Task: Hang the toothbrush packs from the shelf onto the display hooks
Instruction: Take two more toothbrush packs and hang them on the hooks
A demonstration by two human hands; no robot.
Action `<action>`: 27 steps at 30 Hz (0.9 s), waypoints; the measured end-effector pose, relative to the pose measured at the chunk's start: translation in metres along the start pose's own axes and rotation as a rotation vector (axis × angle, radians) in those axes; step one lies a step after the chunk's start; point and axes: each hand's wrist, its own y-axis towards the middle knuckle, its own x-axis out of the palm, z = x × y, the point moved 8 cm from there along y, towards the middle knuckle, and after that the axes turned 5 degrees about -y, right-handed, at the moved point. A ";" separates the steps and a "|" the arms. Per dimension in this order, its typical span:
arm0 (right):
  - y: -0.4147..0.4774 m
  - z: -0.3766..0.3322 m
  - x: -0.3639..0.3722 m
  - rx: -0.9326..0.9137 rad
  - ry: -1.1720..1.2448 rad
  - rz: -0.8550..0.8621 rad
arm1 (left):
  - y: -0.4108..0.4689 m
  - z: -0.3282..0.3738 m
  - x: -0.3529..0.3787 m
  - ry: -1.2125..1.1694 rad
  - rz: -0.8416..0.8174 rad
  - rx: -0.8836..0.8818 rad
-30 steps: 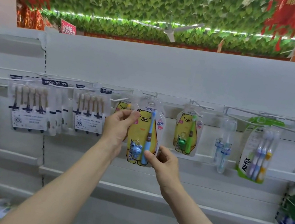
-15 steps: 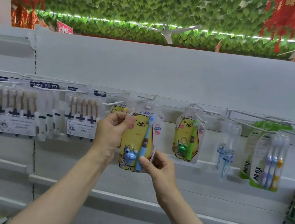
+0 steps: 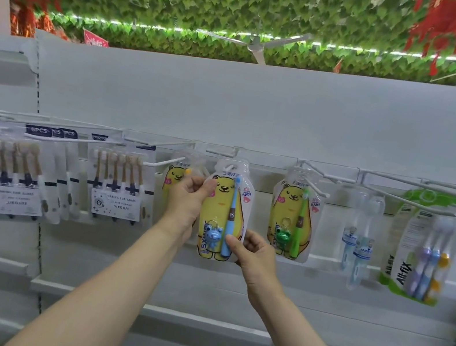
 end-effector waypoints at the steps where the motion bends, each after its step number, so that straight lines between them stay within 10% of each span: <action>1: 0.005 0.002 -0.001 -0.004 -0.002 0.002 | 0.005 -0.004 0.001 -0.002 0.009 -0.010; 27: 0.052 0.013 -0.012 0.015 -0.161 0.058 | 0.040 -0.045 0.008 -0.009 0.112 -0.096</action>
